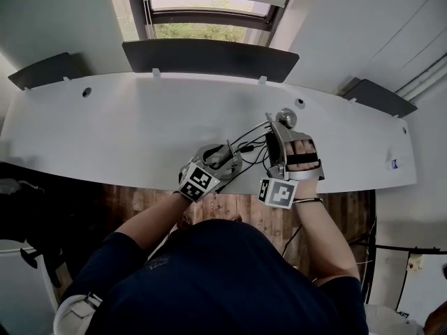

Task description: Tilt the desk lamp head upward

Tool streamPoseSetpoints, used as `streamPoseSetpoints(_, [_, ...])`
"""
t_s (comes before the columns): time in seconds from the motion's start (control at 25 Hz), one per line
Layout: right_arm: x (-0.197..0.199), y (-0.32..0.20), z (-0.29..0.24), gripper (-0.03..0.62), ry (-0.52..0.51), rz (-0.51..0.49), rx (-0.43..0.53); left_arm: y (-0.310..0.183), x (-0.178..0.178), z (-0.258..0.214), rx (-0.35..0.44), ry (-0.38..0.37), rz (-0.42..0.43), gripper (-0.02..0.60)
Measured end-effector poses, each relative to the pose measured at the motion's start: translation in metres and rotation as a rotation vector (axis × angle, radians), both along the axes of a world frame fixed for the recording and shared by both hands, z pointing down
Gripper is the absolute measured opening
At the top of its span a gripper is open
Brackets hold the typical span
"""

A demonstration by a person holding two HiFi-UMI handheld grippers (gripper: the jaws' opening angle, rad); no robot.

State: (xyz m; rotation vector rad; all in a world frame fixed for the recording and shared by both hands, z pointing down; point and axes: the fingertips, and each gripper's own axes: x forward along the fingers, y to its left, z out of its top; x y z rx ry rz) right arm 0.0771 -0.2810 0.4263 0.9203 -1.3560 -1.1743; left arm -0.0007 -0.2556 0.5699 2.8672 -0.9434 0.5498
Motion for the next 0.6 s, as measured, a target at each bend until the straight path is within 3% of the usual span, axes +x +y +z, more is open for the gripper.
streamPoseSetpoints(0.12, [0.007,0.017,-0.005,0.218,-0.123,0.021,-0.014,0.010,-0.017,-0.016,0.012,0.048,-0.034,0.176])
streamPoseSetpoints(0.36, [0.010,0.048,-0.008,0.216,-0.501,0.070,-0.135,0.030,-0.033,-0.069,0.026,0.166,-0.069,0.172])
streamPoseSetpoints(0.6, [0.002,0.063,-0.018,0.198,-0.910,0.110,-0.273,0.045,-0.033,-0.132,0.088,0.265,-0.065,0.092])
